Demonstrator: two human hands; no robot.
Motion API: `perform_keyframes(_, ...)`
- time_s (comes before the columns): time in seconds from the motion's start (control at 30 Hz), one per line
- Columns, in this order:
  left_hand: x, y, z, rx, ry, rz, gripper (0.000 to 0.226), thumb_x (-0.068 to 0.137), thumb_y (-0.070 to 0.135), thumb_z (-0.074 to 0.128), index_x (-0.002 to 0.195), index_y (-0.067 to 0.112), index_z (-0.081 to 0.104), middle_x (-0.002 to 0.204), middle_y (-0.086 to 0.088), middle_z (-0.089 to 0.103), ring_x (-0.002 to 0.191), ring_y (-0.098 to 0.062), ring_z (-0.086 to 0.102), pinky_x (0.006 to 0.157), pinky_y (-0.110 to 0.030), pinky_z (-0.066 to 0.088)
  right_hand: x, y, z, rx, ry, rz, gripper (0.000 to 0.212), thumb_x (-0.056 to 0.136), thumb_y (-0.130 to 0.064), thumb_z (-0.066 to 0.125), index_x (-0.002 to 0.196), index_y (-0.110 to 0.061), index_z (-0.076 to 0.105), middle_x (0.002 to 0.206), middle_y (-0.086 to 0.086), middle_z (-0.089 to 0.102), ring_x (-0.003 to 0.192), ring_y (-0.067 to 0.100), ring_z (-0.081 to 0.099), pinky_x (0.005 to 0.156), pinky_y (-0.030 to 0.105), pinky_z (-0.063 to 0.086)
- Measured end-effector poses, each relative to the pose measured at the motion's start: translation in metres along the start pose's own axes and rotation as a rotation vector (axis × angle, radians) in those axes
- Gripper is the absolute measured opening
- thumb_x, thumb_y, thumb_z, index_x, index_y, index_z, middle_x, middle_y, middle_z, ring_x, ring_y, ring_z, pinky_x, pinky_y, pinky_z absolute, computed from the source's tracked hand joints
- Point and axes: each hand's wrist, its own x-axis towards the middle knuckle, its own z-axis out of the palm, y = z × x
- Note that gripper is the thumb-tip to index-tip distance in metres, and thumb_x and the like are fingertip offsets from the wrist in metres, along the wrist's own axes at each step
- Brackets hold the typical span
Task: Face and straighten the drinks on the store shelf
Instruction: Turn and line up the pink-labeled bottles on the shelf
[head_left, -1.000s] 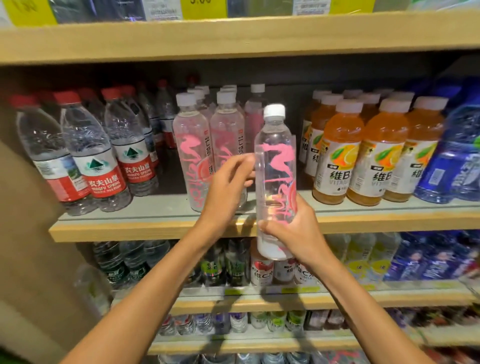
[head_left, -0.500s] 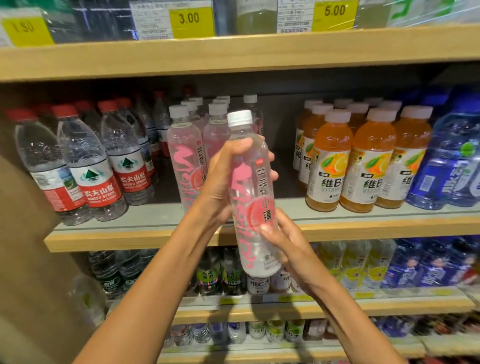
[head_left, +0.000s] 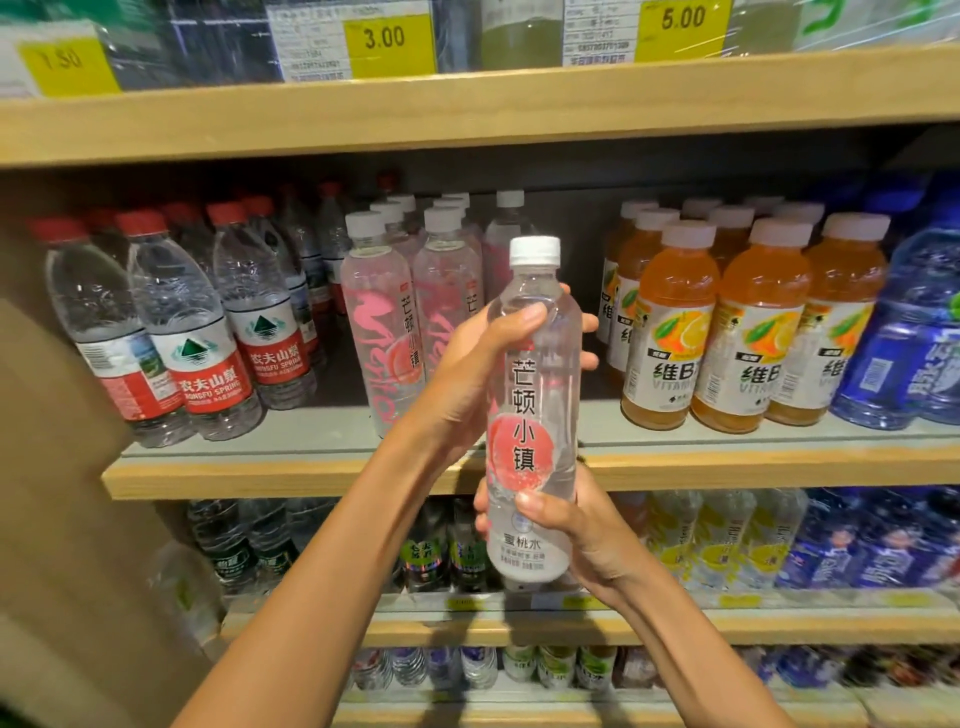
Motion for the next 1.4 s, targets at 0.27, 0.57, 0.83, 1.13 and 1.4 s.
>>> perform_keyframes(0.27, -0.008, -0.012, 0.01, -0.008, 0.071, -0.006, 0.053, 0.081, 0.04, 0.058, 0.124, 0.008, 0.055, 0.108, -0.012, 0.071, 0.087, -0.026, 0.071, 0.071, -0.034, 0.057, -0.009, -0.001, -0.006, -0.042, 0.075, -0.016, 0.036, 0.064, -0.029, 0.07, 0.098, -0.017, 0.069, 0.089, 0.013, 0.07, 0.079, 0.027, 0.068, 0.075, 0.035, 0.054)
perform_keyframes(0.57, -0.022, -0.093, 0.072, -0.104, -0.191, -0.26, 0.051, 0.059, 0.028, 0.08, 0.104, 0.012, 0.062, 0.089, -0.011, 0.073, 0.075, -0.026, 0.071, 0.064, -0.032, 0.056, -0.099, 0.027, -0.021, -0.035, 0.556, -0.048, 0.038, 0.066, -0.028, 0.073, 0.102, -0.018, 0.068, 0.093, 0.007, 0.073, 0.084, 0.022, 0.071, 0.075, 0.032, 0.055)
perform_keyframes(0.83, -0.097, -0.26, 0.178, 0.053, -0.465, -0.888, 0.025, 0.07, 0.013, 0.076, 0.091, 0.011, 0.063, 0.079, -0.014, 0.062, 0.07, -0.032, 0.062, 0.066, -0.041, 0.054, -0.283, 0.125, -0.018, 0.107, 1.473, 0.272, 0.016, 0.095, -0.015, 0.052, 0.101, -0.009, 0.065, 0.094, 0.012, 0.068, 0.077, 0.021, 0.068, 0.065, 0.026, 0.053)
perform_keyframes(1.13, -0.135, -0.367, 0.3, 0.185, -0.437, -1.293, 0.011, 0.082, 0.009, 0.068, 0.085, 0.006, 0.058, 0.052, -0.01, 0.057, 0.033, -0.016, 0.052, 0.032, -0.013, 0.035, -0.464, 0.165, -0.023, -0.116, 1.994, 0.734, 0.029, 0.097, -0.008, 0.047, 0.075, -0.019, 0.062, 0.082, 0.016, 0.067, 0.083, 0.035, 0.063, 0.087, 0.053, 0.049)
perform_keyframes(1.4, -0.091, -0.418, 0.436, 0.203, -0.47, -1.244, 0.033, 0.076, 0.01, 0.075, 0.106, 0.007, 0.062, 0.076, -0.013, 0.067, 0.065, -0.027, 0.064, 0.071, -0.042, 0.055, -0.529, 0.093, -0.127, -0.287, 2.033, 0.714, 0.02, 0.097, -0.014, 0.05, 0.082, -0.02, 0.061, 0.082, 0.01, 0.068, 0.081, 0.026, 0.066, 0.075, 0.035, 0.052)
